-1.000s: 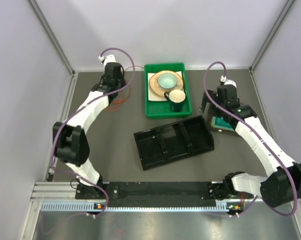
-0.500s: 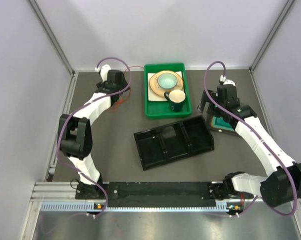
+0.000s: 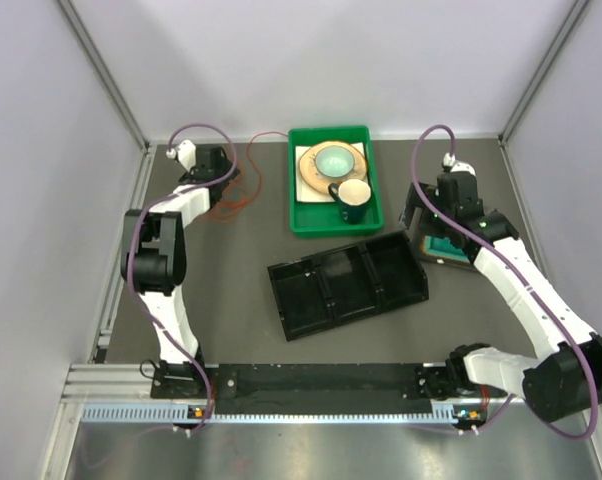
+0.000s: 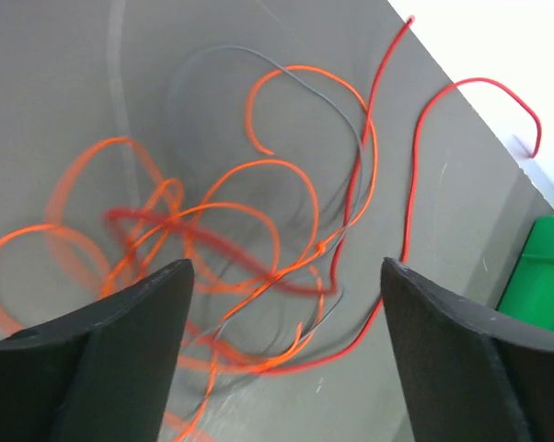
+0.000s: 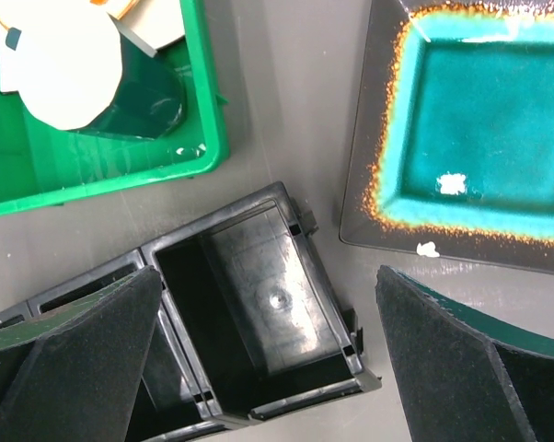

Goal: Untangle the cables

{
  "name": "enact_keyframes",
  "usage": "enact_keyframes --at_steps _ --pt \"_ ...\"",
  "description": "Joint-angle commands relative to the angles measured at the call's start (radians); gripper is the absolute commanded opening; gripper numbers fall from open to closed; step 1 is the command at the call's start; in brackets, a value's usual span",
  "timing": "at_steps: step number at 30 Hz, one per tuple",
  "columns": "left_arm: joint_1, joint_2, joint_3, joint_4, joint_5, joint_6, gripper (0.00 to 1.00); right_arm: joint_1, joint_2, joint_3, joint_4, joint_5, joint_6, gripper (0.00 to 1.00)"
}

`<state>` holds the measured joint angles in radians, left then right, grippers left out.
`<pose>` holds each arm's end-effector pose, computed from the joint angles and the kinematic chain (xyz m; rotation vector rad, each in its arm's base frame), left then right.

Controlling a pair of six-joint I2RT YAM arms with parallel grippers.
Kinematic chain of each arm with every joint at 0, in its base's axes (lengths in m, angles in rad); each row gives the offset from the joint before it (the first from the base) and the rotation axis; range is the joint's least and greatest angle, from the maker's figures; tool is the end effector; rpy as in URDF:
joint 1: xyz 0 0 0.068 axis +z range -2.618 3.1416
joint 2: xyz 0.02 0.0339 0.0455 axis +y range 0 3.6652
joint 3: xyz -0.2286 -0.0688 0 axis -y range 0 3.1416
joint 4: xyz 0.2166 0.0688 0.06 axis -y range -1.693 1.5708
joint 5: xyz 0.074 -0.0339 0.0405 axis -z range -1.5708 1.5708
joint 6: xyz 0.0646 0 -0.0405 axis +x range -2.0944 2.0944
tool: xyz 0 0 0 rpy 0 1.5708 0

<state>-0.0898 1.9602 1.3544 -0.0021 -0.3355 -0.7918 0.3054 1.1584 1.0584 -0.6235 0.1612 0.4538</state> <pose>0.4300 -0.0174 0.1739 -0.9118 1.9406 -0.1490 0.2445 0.0662 0.2698 0.2530 2.2779 0.2109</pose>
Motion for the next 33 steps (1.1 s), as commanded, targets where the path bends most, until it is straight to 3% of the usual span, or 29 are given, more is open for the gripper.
enact_keyframes --at_steps 1,4,5,6,16,20,26,29,33 --pt "-0.007 0.072 0.101 0.113 0.061 0.009 0.83 0.011 -0.029 0.011 -0.002 0.011 0.005 0.99" --pt "-0.007 0.106 0.15 0.106 0.062 0.023 0.6 0.011 -0.028 0.015 -0.008 0.005 0.013 0.99" --pt "-0.007 0.103 0.155 0.106 0.062 0.031 0.2 0.011 -0.028 0.015 -0.01 0.003 0.016 0.99" --pt "-0.007 0.097 0.158 0.105 0.062 0.034 0.0 0.011 -0.031 0.014 -0.008 0.004 0.017 0.99" --pt "-0.016 -0.191 0.025 0.09 0.119 0.143 0.0 0.011 -0.011 0.006 0.016 -0.012 0.026 0.99" --pt "-0.031 -0.346 0.061 0.036 0.179 0.227 0.0 0.011 0.006 0.015 0.03 -0.035 0.029 0.99" --pt "-0.051 -0.426 0.339 -0.116 0.331 0.322 0.0 0.011 0.018 0.022 0.062 -0.068 0.034 0.99" --pt "-0.054 -0.416 0.442 -0.151 0.424 0.333 0.0 0.011 0.02 0.025 0.071 -0.078 0.036 0.99" --pt "-0.056 -0.35 0.703 -0.251 0.484 0.344 0.0 0.012 0.02 0.022 0.084 -0.101 0.037 0.98"
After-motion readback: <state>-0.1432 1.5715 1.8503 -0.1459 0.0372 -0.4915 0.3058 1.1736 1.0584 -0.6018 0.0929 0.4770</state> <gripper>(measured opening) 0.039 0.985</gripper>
